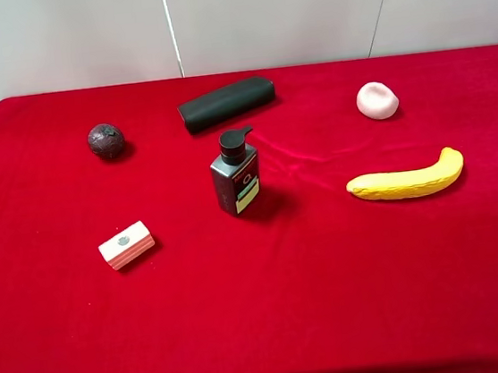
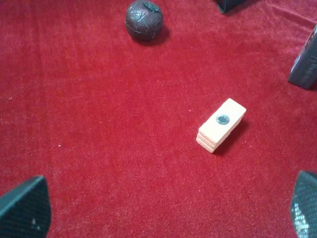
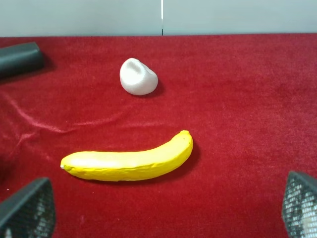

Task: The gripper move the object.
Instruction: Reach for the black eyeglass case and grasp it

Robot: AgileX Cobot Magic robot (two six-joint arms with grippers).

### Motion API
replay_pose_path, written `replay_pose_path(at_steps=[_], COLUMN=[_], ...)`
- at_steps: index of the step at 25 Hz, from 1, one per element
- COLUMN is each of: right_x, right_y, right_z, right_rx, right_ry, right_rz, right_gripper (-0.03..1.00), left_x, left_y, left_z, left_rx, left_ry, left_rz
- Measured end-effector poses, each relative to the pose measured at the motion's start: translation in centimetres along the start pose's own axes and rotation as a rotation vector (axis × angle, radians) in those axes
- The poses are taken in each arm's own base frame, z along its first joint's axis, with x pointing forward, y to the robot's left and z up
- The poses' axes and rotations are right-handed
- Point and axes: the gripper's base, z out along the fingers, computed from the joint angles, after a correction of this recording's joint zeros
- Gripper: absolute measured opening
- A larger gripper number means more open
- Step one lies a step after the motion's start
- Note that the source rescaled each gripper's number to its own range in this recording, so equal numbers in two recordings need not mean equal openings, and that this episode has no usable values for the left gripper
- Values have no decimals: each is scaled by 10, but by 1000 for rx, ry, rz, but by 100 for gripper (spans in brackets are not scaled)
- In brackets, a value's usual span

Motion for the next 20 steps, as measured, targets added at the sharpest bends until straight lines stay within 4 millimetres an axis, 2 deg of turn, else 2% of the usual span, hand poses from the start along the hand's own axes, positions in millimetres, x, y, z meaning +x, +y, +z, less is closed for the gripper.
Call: replay_pose_path(at_steps=[20], right_x=[0], right_y=[0], right_z=[0], right_rx=[0], right_ry=[-1], right_rz=[0], right_gripper=[100], left_x=[0], left_y=[0], left_z=[0], left_rx=[0], left_ry=[0], left_rz=[0])
